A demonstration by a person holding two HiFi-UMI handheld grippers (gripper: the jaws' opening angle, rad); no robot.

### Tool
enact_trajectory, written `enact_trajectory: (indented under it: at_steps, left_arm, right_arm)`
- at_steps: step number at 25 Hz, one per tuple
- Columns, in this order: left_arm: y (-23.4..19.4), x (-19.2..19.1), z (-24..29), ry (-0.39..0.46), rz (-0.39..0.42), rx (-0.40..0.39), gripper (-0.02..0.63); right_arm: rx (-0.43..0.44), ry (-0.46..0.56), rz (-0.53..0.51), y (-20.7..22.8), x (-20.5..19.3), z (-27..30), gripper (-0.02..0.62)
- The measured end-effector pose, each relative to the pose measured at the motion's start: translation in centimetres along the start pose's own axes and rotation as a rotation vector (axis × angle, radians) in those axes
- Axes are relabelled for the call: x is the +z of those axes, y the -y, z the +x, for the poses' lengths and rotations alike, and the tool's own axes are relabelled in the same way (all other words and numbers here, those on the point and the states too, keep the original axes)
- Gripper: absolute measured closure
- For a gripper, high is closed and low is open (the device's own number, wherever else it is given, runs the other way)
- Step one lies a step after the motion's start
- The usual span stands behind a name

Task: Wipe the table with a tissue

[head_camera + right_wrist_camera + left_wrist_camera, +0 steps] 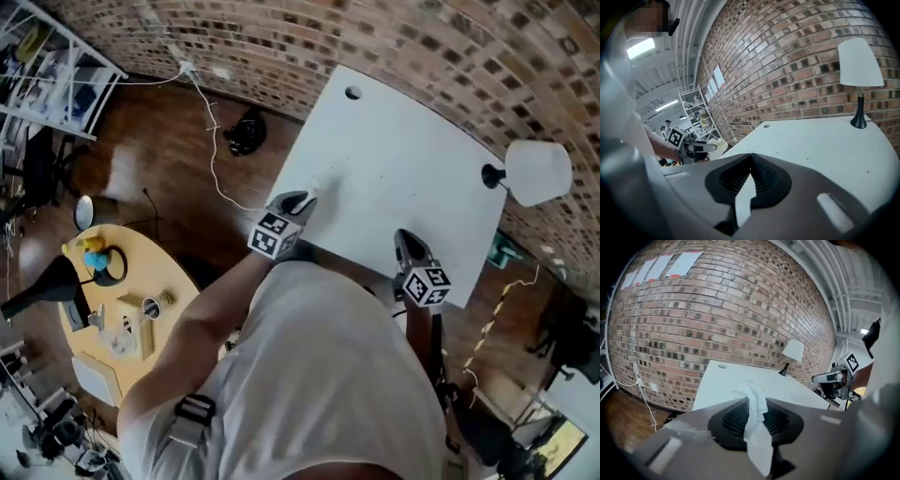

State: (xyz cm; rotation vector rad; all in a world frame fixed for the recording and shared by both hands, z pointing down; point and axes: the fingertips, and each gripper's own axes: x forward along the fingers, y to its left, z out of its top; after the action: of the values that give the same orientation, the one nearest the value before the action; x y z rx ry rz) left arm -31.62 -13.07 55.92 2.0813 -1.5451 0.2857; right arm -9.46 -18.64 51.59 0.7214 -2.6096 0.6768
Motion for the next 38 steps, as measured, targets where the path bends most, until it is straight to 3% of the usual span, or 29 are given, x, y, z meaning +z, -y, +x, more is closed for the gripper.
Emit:
enact_trajectory:
  at_steps: [4, 11, 17, 25, 33, 38]
  left_arm:
    - [-0.3, -0.1, 2.1, -0.042, 0.014, -0.053, 0.528]
    - [-2.1, -2.0, 3.9, -0.119, 0.006, -0.061, 0.528]
    - [-3.2, -2.3, 6.6, -0.169, 0.031, -0.057, 0.528]
    - [-5.1, -1.5, 10.4, -0.258, -0.011, -0.041, 0.529]
    - [-6.6, -1.4, 12.3, -0.373, 0.045, 0.084, 0.532]
    - [-5.3, -2.2, 13.9, -0.412, 0.112, 0.085, 0.535]
  right_arm:
    - [-0.107, 0.044, 0.053, 1.3, 0.9, -1.3, 0.588]
    - [-0.172, 0.070, 0.091, 1.0, 1.1, -2.2, 0.588]
    - [-0.175, 0.058, 0.121, 1.2, 0.1, -1.7, 0.588]
    - [-0.081, 0.045, 0.119, 0.6, 1.0, 0.6, 0.588]
    - [-0.068, 0.079, 0.228, 3.4, 1.7, 0.1, 0.588]
    - [-0.064, 0.084, 0.257, 5.7, 2.0, -0.5, 0.588]
